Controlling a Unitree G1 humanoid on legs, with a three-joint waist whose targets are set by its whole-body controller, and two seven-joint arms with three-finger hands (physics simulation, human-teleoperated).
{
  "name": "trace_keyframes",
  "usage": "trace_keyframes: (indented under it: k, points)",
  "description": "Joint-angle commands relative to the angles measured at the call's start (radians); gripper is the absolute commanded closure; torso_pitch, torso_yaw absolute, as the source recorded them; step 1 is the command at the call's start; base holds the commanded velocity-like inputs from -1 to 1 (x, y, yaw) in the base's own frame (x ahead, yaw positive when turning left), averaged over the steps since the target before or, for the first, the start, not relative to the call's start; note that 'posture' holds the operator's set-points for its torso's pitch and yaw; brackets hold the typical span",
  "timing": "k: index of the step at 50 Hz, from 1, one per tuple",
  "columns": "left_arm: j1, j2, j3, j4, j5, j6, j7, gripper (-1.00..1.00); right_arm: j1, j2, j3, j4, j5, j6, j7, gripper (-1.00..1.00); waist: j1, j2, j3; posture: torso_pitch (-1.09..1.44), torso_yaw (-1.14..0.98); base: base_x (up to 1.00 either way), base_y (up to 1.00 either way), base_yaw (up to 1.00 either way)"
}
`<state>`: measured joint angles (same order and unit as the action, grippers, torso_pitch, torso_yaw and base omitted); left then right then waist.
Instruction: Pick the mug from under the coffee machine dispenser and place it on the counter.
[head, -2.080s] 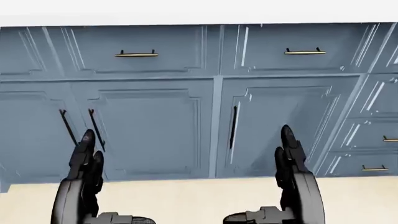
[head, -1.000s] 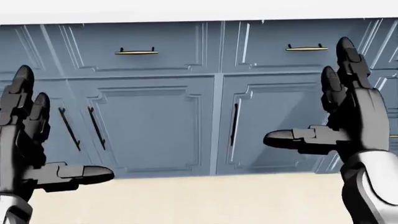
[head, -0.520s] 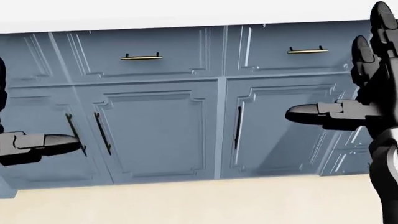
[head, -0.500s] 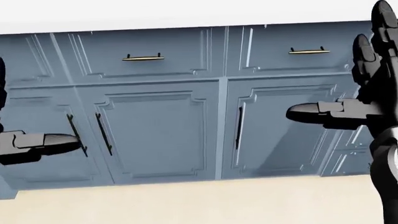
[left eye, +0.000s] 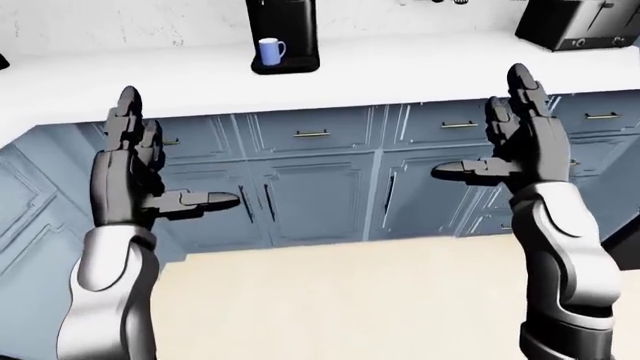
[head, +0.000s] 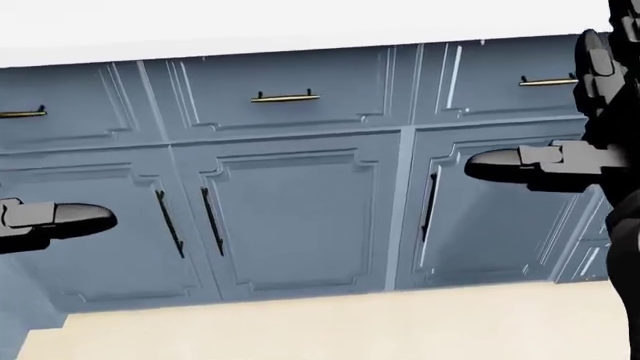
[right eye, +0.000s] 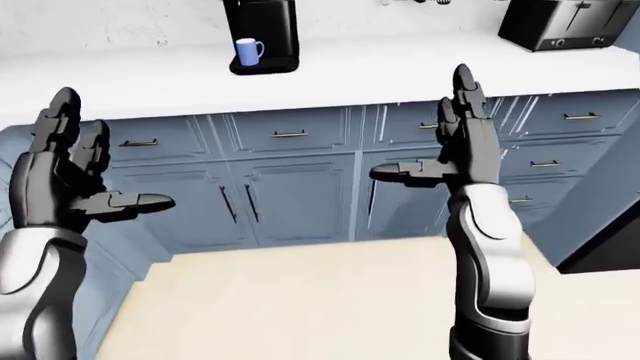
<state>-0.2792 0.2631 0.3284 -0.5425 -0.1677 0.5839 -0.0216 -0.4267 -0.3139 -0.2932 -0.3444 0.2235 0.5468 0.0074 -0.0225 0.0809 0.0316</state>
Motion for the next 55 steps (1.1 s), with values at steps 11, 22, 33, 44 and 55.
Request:
trace_keyframes:
  k: [11,22,33,44,55]
  points:
    - [-0.016,0.012,0.013,-0.035,0.001,-0.006,0.006,-1.00,-0.018,-0.004,0.002,-0.030,0.004,-0.019,0.004,-1.00,0.021,-0.057,-0.002,0.00,0.00,0.17,0.25,0.00]
    - [-0.019,0.013,0.015,-0.035,0.000,-0.004,0.005,-1.00,-0.020,-0.005,0.001,-0.036,0.003,-0.013,0.005,-1.00,0.024,-0.133,-0.006,0.00,0.00,0.21,0.14,0.00]
    - [-0.023,0.013,0.012,-0.034,-0.001,-0.004,0.008,-1.00,-0.026,-0.010,-0.003,-0.048,0.010,0.003,0.002,-1.00,0.017,-0.009,-0.011,0.00,0.00,0.21,0.14,0.00]
    - [-0.017,0.010,0.010,-0.028,0.002,-0.014,0.007,-1.00,-0.026,-0.010,-0.002,-0.054,0.011,0.008,0.002,-1.00,0.035,-0.151,-0.011,0.00,0.00,0.21,0.14,0.00]
    - [-0.021,0.011,0.010,-0.036,0.002,-0.006,0.007,-1.00,-0.032,-0.016,-0.010,-0.038,0.018,0.002,-0.001,-1.00,0.008,-0.053,-0.001,0.00,0.00,0.21,0.13,0.00]
